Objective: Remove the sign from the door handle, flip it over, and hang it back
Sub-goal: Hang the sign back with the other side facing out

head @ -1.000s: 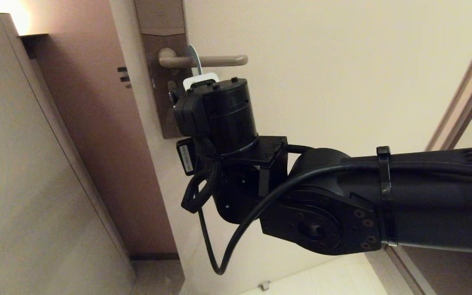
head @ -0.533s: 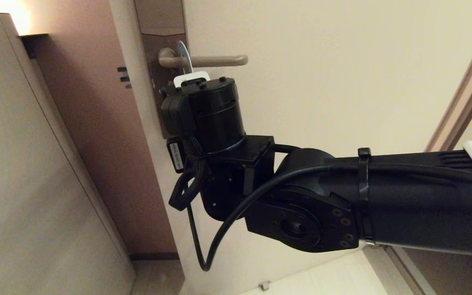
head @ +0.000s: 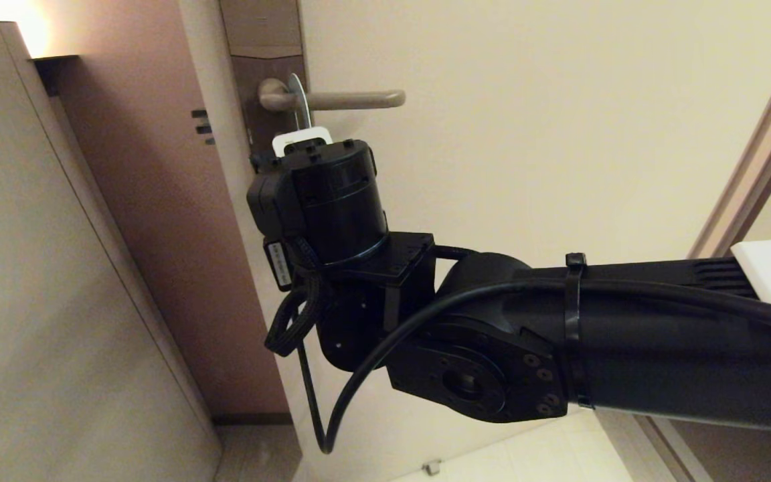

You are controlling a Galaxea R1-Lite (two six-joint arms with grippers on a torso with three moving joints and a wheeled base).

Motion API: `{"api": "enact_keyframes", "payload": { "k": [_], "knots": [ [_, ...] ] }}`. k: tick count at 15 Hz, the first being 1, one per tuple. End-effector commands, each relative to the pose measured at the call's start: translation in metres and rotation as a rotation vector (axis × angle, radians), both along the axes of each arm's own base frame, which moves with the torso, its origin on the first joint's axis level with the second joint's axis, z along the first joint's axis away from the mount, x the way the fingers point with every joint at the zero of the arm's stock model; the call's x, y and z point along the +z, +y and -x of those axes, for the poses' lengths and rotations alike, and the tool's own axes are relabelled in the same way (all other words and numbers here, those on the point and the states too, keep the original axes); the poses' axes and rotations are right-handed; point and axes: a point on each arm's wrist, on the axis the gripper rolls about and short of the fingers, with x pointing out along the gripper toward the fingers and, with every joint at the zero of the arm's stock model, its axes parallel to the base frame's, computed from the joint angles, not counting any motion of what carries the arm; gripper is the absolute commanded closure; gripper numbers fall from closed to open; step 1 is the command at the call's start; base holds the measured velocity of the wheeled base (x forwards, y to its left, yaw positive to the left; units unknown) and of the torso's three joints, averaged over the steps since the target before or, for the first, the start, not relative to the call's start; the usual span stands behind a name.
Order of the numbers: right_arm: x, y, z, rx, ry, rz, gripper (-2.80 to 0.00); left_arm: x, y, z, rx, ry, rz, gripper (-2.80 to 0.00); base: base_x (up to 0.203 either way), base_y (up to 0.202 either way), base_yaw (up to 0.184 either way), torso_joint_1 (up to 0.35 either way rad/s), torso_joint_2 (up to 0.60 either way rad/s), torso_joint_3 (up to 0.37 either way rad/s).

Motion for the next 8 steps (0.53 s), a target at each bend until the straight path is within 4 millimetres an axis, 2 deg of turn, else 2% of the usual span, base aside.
{"api": "enact_keyframes", "payload": {
  "k": [1,2,3,8],
  "knots": [
    [-0.0003,0.0001,-0.0001,-0.004,-0.001,0.001,0.00,0.0000,0.0000,-0.0001,0.000,0.002,0.000,0.00,0.000,0.000,0.000,0.000,0.00,0.000],
    [-0.0003,0.0001,-0.0001,-0.004,-0.001,0.002,0.00,-0.0001,0.0000,-0.0001,0.000,0.002,0.000,0.00,0.000,0.000,0.000,0.000,0.00,0.000],
    [-0.0003,0.0001,-0.0001,-0.004,-0.001,0.001,-2.80,0.0000,0.0000,-0.0001,0.000,0.001,0.000,0.00,0.000,0.000,0.000,0.000,0.00,0.000],
    [0.0011,-0.0005,0.0003,-0.004,-0.002,-0.002,-2.80,0.0000,0.0000,-0.0001,0.000,0.001,0.000,0.00,0.000,0.000,0.000,0.000,0.00,0.000]
  ]
}}
